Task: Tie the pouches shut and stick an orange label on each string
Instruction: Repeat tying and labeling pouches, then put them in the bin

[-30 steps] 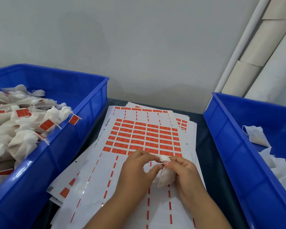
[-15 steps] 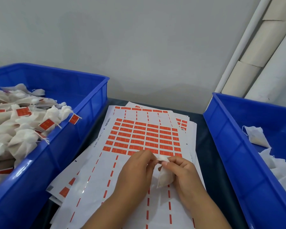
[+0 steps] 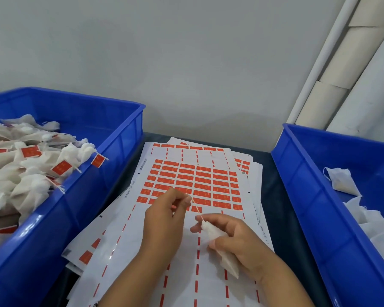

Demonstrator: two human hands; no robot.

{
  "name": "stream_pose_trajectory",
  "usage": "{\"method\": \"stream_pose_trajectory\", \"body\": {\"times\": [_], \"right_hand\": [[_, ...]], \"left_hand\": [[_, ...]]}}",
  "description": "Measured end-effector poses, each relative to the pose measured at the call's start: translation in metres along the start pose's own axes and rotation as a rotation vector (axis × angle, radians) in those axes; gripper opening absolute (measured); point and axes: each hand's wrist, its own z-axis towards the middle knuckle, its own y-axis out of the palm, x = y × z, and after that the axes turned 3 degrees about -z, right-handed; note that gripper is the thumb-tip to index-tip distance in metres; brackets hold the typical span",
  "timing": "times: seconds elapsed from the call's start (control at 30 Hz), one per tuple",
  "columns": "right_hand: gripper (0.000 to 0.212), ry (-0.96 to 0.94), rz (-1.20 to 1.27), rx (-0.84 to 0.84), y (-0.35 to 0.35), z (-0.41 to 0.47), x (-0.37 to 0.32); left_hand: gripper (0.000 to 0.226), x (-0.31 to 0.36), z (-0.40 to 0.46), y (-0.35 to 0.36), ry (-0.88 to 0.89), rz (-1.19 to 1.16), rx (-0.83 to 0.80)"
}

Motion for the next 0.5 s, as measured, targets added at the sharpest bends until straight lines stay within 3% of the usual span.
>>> {"method": "stream_pose_trajectory", "body": {"times": [0.07, 0.17, 0.27, 0.4, 0.5], "right_hand": [[0.021, -0.008, 0.105, -0.053, -0.001, -0.004, -0.004], [0.035, -0.03, 0.274, -0.018, -0.002, -0.004, 0.0], [0.03, -0.074, 0.461, 0.059, -0.002, 0.001, 0.005], [0.023, 0.001, 0.686, 0.102, -0.007, 0.004, 0.012], [0.026, 0.056, 0.787, 0.11, -0.007, 0.006, 0.015]], "left_hand": [[0.022, 0.001, -0.001, 0.0, 0.034, -0.005, -0.022], [0.025, 0.003, -0.005, 0.002, 0.106, -0.001, -0.059], [0.021, 0.003, -0.007, 0.002, 0.133, 0.0, -0.08], [0.013, 0.004, -0.005, 0.002, 0.051, 0.009, -0.092], [0.023, 0.006, 0.002, -0.001, -0.042, 0.086, -0.12]]}}
